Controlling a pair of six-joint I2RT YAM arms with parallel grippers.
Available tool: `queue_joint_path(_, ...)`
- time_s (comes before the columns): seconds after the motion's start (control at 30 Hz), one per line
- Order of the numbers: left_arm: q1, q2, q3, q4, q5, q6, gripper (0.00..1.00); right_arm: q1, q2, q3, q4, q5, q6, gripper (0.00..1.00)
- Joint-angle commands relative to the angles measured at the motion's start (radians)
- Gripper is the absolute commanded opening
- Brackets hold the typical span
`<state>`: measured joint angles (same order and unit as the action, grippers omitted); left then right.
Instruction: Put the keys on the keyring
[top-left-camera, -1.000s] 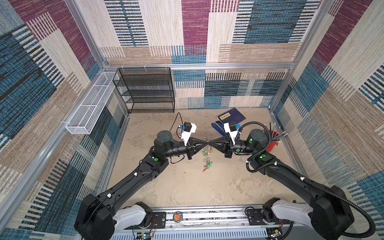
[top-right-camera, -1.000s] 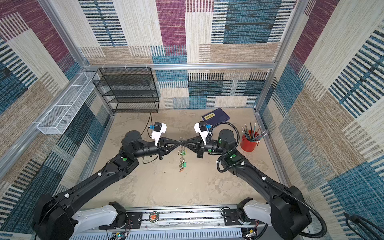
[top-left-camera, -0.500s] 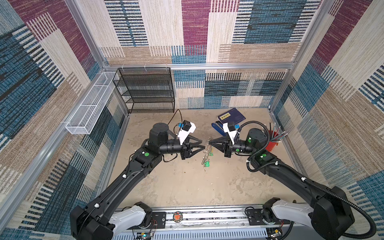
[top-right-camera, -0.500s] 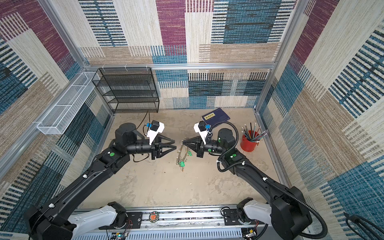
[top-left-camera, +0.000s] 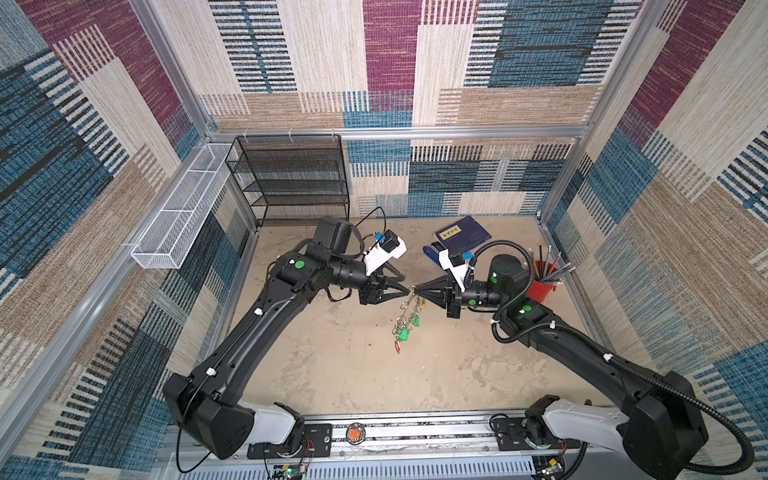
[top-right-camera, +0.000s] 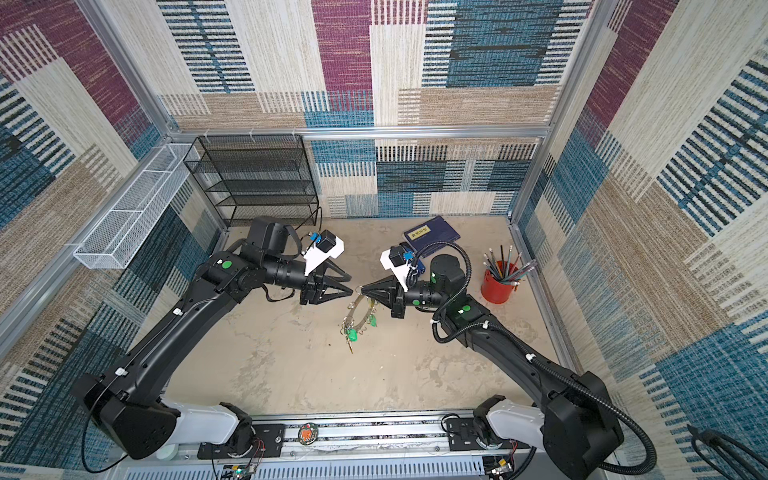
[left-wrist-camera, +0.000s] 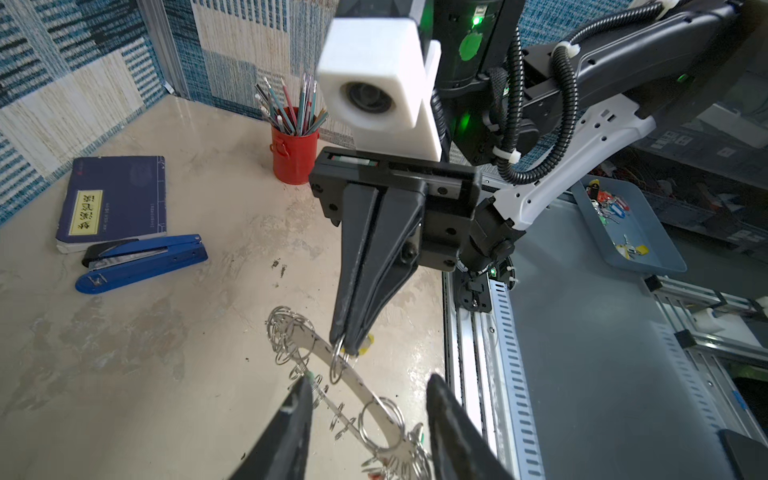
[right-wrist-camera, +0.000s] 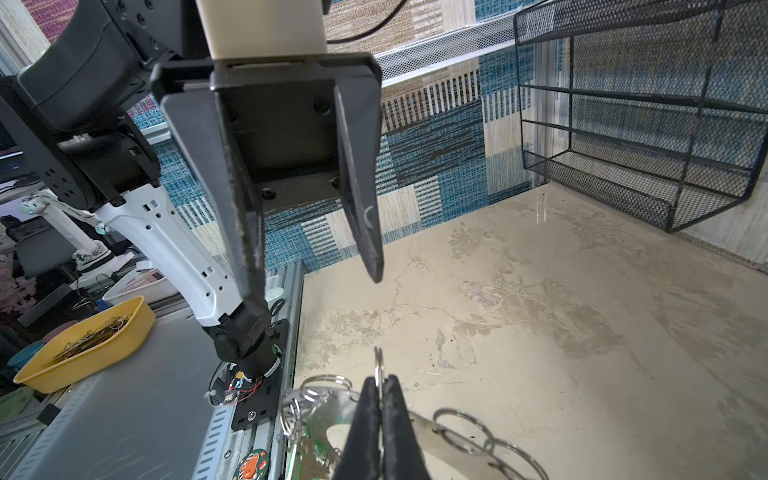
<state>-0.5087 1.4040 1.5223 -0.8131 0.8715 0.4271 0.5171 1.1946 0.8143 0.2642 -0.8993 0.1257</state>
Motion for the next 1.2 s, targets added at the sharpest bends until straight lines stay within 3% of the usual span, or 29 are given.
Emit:
queue_joint_path(0.0, -0.005, 0.03, 0.044, -0.121, 0.027, 0.08, 0.44, 0.001, -0.004, 0.001, 0.039, -0.027, -0.005, 0.0)
queue_joint_path(0.37, -0.056, 0.111, 0.115, -0.158, -0.02, 0.092, 0.35, 0.001, -0.009, -0.01, 0.058, -0.041, 0.006, 0.0)
queue_joint_path(0.7, -0.057, 0.112, 0.092, -0.103, -0.12, 0.074, 0.34, 0.001, -0.012, -0.022, 0.076, -0.054, 0.017, 0.0)
queue_joint_path(0.9, -0.057, 0.113, 0.081, -0.097, -0.109, 0.084, 0.32, 0.001, -0.009, -0.024, 0.083, -0.061, 0.021, 0.0)
queue_joint_path(1.17, -0.057, 0.13, 0.091, -0.121, -0.053, 0.096, 0.2, 0.001, -0.001, -0.024, 0.087, -0.064, 0.022, 0.0)
